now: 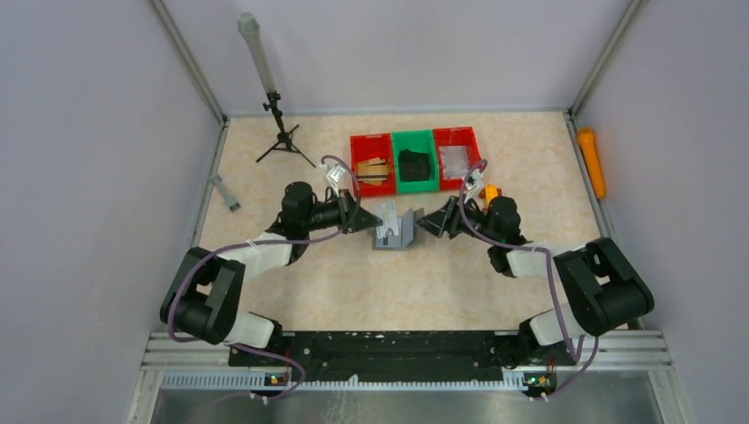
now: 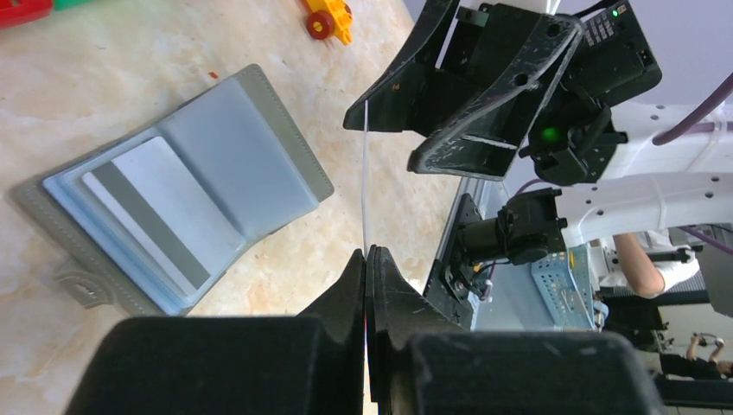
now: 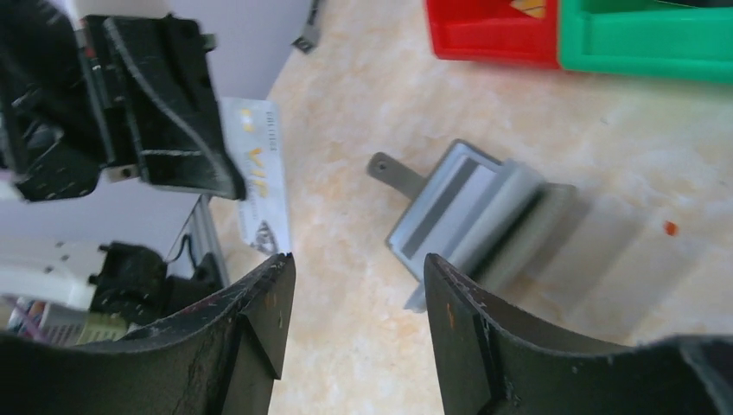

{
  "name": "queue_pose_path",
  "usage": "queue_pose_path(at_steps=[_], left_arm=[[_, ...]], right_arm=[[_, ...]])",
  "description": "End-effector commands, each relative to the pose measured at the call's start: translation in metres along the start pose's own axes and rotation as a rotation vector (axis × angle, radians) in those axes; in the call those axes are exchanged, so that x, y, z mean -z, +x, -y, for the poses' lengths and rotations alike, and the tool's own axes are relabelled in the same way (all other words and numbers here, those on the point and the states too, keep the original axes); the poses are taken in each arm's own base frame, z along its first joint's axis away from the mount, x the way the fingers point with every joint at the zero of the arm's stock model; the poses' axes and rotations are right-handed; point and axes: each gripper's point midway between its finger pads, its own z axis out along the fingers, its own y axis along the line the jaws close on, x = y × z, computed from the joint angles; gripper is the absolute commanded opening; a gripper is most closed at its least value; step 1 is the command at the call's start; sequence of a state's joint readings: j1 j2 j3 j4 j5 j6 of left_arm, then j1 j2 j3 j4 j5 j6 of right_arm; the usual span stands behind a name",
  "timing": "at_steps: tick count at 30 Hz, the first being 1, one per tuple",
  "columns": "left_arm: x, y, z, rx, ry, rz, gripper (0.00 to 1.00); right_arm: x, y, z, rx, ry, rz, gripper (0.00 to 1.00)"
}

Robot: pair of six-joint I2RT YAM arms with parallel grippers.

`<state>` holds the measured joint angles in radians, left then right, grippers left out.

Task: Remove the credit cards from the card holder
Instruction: Place the credit card in the storage box.

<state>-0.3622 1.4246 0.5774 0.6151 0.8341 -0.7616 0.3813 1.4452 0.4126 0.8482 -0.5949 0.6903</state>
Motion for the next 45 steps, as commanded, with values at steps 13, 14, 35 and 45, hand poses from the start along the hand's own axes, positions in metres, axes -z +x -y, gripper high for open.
queue_pose_path(at_steps=[13, 14, 35, 45], left_arm=[[-0.014, 0.005, 0.046, -0.142, 0.158, -0.052, 0.0], [-0.015, 0.006, 0.047, -0.146, 0.162, -0.056, 0.0], [-0.012, 0.003, 0.038, -0.193, 0.067, -0.022, 0.28], [0.004, -0.013, 0.001, -0.227, -0.211, 0.081, 0.6]], right_arm=[[-0.001, -0.002, -0.084, 0.109, -0.424, -0.012, 0.47], [-0.002, 0.0, -0.085, 0.111, -0.428, -0.019, 0.45], [-0.009, 0.001, -0.083, 0.089, -0.41, -0.032, 0.0], [-0.006, -0.025, -0.045, 0.057, -0.138, 0.133, 0.0]])
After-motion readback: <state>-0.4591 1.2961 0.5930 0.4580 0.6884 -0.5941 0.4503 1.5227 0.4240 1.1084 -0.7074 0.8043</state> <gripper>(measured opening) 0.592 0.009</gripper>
